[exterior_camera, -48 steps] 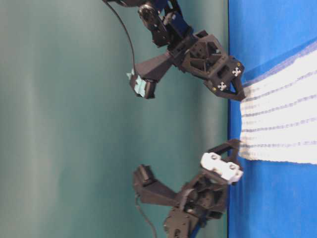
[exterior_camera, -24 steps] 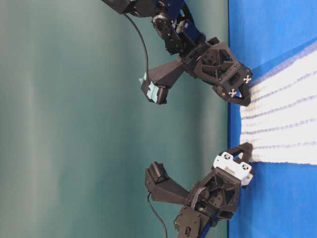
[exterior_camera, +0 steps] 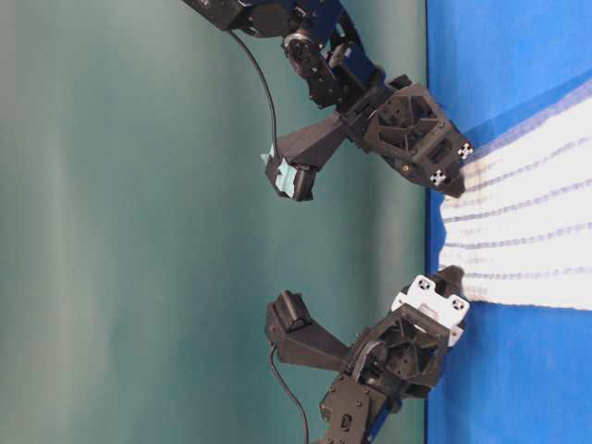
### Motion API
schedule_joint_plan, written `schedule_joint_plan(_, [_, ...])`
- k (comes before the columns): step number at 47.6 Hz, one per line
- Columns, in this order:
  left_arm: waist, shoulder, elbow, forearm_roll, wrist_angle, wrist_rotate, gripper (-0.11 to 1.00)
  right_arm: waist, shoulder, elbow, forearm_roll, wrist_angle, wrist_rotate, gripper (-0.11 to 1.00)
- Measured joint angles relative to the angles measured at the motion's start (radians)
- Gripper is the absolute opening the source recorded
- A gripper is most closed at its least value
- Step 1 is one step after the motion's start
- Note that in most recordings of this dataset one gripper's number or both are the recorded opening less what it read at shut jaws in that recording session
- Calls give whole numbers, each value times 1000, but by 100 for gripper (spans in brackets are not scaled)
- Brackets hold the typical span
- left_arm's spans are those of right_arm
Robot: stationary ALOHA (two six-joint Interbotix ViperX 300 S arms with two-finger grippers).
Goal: Fold the blue towel.
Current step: 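Grasp the strip's top corners with both grippers and lift, then fold the top end down over the strip toward the bottom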
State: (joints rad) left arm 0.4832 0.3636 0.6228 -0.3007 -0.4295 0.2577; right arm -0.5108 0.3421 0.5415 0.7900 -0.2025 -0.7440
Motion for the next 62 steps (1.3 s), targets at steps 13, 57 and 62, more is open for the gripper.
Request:
schedule_joint_plan(13, [0,-83,-17,0,91,84,4,-5,-114,43,2,6,-3,-3])
schedule_joint_plan(57, [-247,-362,109,0,170,64,4,249,-413,255,126,5,18,-3])
schedule_joint_plan(62, [-318,-383,129,0,161,54,4,316,-462,293,164,-6,18,-3])
